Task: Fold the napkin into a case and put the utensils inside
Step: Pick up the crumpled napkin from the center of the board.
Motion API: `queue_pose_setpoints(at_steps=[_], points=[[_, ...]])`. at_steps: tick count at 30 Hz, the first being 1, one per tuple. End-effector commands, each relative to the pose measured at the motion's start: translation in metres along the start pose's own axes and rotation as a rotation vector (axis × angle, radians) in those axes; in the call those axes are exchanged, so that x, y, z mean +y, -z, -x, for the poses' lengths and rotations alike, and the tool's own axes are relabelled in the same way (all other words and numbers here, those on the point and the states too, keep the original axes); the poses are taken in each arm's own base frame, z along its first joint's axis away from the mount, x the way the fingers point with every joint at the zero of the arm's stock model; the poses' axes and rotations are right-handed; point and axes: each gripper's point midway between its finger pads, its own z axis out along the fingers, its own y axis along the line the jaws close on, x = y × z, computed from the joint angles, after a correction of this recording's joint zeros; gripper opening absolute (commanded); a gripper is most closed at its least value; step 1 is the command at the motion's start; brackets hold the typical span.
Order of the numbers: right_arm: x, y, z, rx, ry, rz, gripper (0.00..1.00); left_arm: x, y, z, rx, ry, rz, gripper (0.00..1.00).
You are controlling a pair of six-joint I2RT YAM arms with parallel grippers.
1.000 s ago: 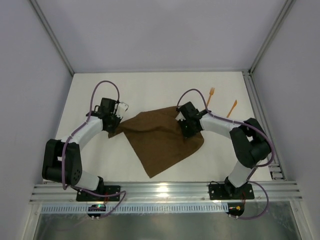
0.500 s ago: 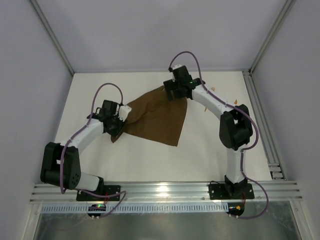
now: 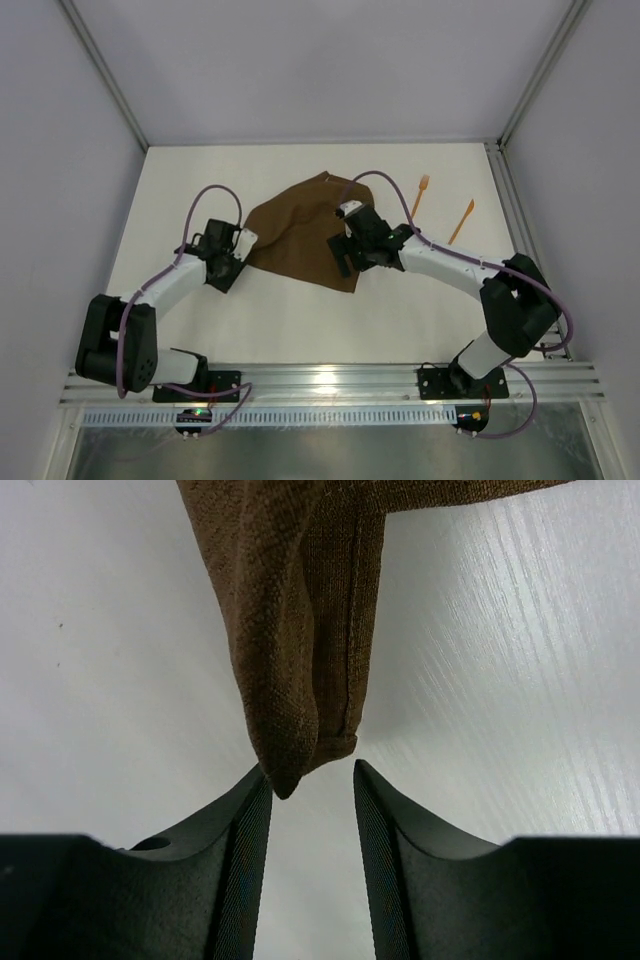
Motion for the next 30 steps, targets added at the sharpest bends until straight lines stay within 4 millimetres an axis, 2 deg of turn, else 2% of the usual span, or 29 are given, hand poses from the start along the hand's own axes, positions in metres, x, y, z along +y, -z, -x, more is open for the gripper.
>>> queue_pose_setpoints(at_steps=[1,4,5,7,8,10,12,14,15,17,18,20,21,24,25,26,28,30], points=[[0.012,-0.012,-0.005,-0.015,-0.059,0.036,0.87,0.005,-0.003,0.017,-0.087,0.027,0.032,0.4],[0.02,-0.021,-0.018,0.027,-0.051,0.05,0.83,0.015,-0.01,0.021,-0.083,0.044,0.08,0.38],[0.022,-0.028,-0.028,0.053,-0.045,0.049,0.83,0.014,-0.013,0.022,-0.086,0.044,0.073,0.38],[0.03,-0.037,-0.035,0.064,-0.049,0.068,0.83,0.009,-0.018,0.028,-0.104,0.048,0.049,0.38],[0.03,-0.044,-0.045,0.096,-0.052,0.063,0.8,0.007,-0.019,0.03,-0.107,0.045,0.032,0.37],[0.027,-0.049,-0.052,0.105,-0.073,0.038,0.77,0.009,-0.022,0.031,-0.1,0.055,0.045,0.33],[0.024,-0.053,-0.058,0.106,-0.089,0.023,0.67,0.012,-0.024,0.035,-0.11,0.061,0.059,0.27],[0.021,-0.052,-0.057,0.1,-0.087,0.006,0.58,0.007,-0.027,0.035,-0.105,0.054,0.027,0.23],[0.02,-0.052,-0.055,0.092,-0.09,-0.002,0.47,0.002,-0.028,0.037,-0.11,0.051,-0.001,0.17],[0.019,-0.052,-0.053,0.085,-0.09,-0.01,0.36,0.0,-0.03,0.036,-0.103,0.052,-0.009,0.04],[0.019,-0.053,-0.053,0.085,-0.089,-0.01,0.22,0.004,-0.031,0.036,-0.1,0.054,0.014,0.0],[0.019,-0.053,-0.05,0.079,-0.088,-0.01,0.05,0.01,-0.031,0.038,-0.102,0.059,0.045,0.0],[0.019,-0.052,-0.047,0.069,-0.09,-0.009,0.03,0.018,-0.028,0.039,-0.104,0.065,0.083,0.0],[0.019,-0.039,-0.033,0.018,-0.091,-0.007,0.03,0.036,-0.007,0.049,-0.151,0.088,0.148,0.0],[0.019,-0.025,-0.015,-0.036,-0.087,0.002,0.03,0.045,0.002,0.052,-0.165,0.095,0.182,0.0],[0.018,-0.015,-0.007,-0.055,-0.083,-0.001,0.03,0.053,0.019,0.058,-0.206,0.099,0.211,0.0],[0.02,0.021,0.026,-0.16,-0.086,0.028,0.03,0.064,0.044,0.064,-0.229,0.092,0.245,0.0],[0.02,0.048,0.042,-0.213,-0.069,0.042,0.03,0.072,0.073,0.07,-0.281,0.079,0.275,0.0]])
